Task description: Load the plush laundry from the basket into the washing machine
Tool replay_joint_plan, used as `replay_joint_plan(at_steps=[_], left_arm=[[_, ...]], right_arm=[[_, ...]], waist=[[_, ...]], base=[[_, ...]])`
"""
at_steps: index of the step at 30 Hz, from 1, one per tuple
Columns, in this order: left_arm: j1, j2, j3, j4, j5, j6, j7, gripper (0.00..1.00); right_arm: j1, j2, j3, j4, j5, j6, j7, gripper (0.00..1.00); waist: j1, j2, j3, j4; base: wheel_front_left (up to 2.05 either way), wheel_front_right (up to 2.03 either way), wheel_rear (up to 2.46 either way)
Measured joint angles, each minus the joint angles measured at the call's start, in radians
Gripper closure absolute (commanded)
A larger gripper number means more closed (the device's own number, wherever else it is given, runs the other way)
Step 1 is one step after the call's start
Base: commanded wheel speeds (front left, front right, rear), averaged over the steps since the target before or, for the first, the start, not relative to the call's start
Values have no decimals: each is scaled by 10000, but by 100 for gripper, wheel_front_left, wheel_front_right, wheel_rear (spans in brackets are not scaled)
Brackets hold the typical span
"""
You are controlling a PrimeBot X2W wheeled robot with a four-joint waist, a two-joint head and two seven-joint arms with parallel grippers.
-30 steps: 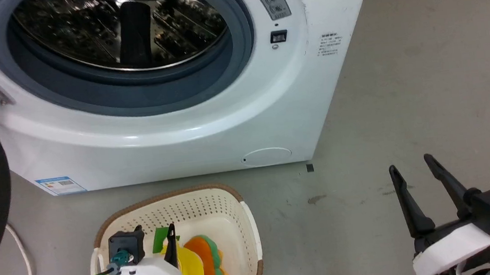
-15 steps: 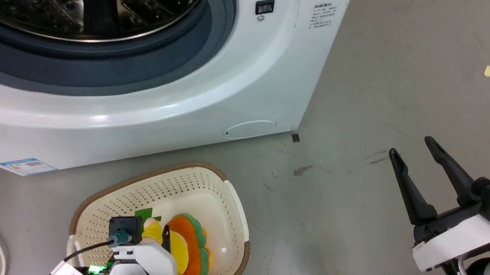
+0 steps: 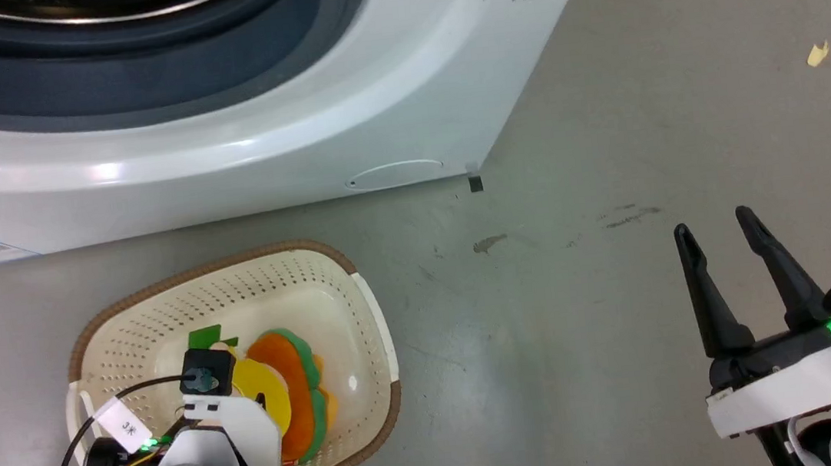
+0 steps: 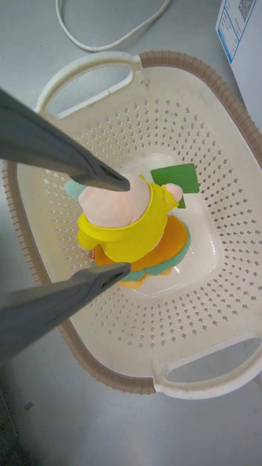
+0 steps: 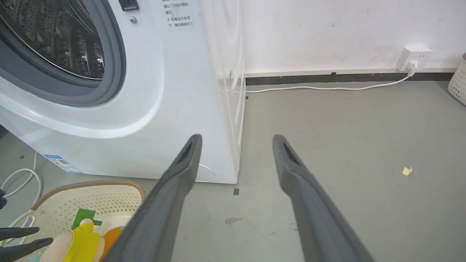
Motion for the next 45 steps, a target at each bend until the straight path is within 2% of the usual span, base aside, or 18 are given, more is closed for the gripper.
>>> replay_joint_plan(at_steps=[13,28,29,30,39,45], left_arm=[[-1034,581,-756,1149,63,90,508,0],[-2129,1055,-1453,2322,-46,416,903,0],[-2204,1074,-1494,2380,-48,416,901,67],[-2275,1089,-1532,2441,-58,408,897,100],[-2812,1292,-1904,3239,-351,372,888,100],[-2902,1302,-2194,3833,-525,385,554,100]], right_arm=[[-308,2,-17,-209,447,0,-267,0],[-702,2,-2,-541,846,0,-587,0],[-705,2,-6,-554,874,0,-608,0],[-713,2,-8,-566,895,0,-614,0],[-1005,2,-2,-598,991,0,-821,0],[-1042,2,-82,-546,978,0,-936,0]], waist=[[0,0,1120,-408],[0,0,2449,-785],[0,0,2533,-805],[0,0,2614,-823],[0,0,3211,-1031],[0,0,3069,-1179]], base=[[0,0,0],[0,0,0],[0,0,0],[0,0,0],[0,0,0],[0,0,0]])
